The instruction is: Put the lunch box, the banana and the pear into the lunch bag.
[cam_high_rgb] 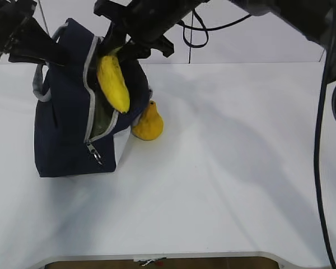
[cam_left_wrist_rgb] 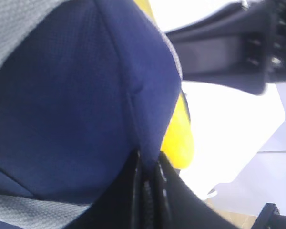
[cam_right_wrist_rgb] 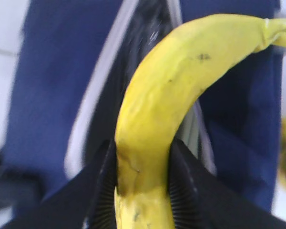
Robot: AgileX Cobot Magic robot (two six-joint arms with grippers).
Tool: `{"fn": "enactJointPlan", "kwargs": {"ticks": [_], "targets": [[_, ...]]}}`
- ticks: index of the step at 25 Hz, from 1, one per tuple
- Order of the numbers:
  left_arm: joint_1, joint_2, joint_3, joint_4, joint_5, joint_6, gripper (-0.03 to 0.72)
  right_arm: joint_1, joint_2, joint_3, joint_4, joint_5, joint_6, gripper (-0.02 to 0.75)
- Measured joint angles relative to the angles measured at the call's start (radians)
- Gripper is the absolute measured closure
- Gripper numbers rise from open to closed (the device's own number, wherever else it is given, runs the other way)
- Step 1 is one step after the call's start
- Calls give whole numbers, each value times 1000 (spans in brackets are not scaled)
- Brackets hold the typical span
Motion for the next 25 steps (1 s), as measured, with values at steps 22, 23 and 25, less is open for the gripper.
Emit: {"fn": "enactJointPlan", "kwargs": {"ticks": [22, 23, 25], "targets": [[0, 0, 0, -14, 10, -1, 679, 33, 18, 0, 80, -47, -116, 194], [3, 0, 0, -3, 11, -1, 679, 33, 18, 0, 78, -31, -129, 190], [12, 0, 0, 26, 13, -1, 679, 31, 13, -2, 66, 8, -155, 186]]}}
